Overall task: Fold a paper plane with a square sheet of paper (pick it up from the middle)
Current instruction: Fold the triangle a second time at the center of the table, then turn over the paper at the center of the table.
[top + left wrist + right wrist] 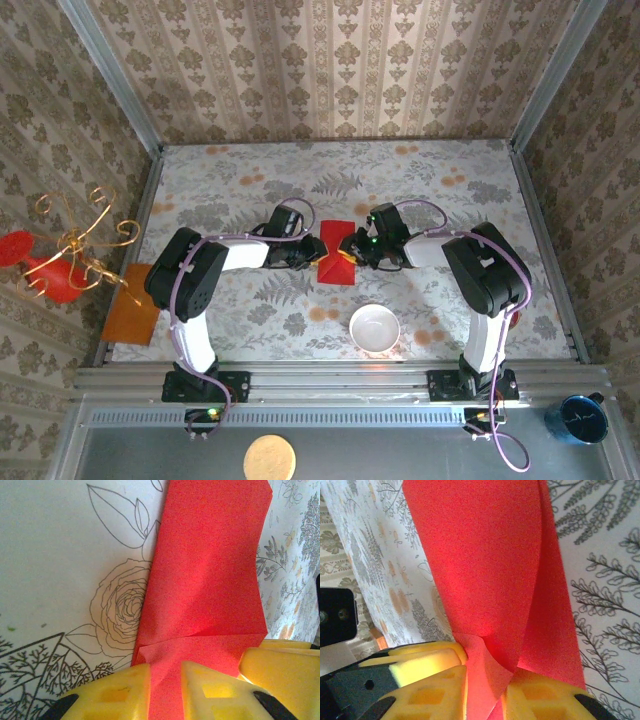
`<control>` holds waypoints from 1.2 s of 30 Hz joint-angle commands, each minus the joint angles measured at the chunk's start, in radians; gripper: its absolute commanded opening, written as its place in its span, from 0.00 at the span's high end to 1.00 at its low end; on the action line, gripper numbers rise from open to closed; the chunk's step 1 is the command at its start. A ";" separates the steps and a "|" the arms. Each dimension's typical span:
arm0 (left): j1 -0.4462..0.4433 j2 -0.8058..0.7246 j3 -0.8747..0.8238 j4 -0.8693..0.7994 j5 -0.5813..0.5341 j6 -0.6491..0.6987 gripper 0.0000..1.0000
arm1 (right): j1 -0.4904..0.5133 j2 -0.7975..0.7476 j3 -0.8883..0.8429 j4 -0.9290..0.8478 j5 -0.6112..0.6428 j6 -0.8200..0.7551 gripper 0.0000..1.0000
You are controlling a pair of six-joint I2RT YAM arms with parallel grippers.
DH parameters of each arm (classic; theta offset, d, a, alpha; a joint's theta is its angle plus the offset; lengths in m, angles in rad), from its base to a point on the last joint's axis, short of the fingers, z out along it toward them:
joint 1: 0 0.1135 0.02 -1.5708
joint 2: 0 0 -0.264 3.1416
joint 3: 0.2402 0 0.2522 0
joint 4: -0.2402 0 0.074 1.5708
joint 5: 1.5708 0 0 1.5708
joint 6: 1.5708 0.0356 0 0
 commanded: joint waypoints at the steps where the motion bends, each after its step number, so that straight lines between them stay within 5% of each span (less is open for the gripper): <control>1: 0.005 0.007 -0.023 -0.022 -0.001 -0.012 0.76 | 0.013 0.018 -0.007 0.033 -0.024 0.009 0.75; 16: 0.039 -0.076 -0.037 0.016 0.022 -0.009 0.74 | 0.025 -0.003 0.002 0.009 0.021 -0.072 0.92; 23: 0.080 -0.250 -0.143 0.132 -0.005 -0.031 0.54 | -0.004 -0.133 -0.003 0.074 0.007 -0.152 0.93; 31: 0.091 -0.430 -0.202 0.223 0.056 -0.045 0.20 | -0.045 -0.184 0.037 0.217 -0.176 -0.096 0.93; 36: 0.087 -0.438 -0.199 0.267 0.119 -0.077 0.14 | -0.046 -0.187 0.053 0.298 -0.236 -0.035 0.92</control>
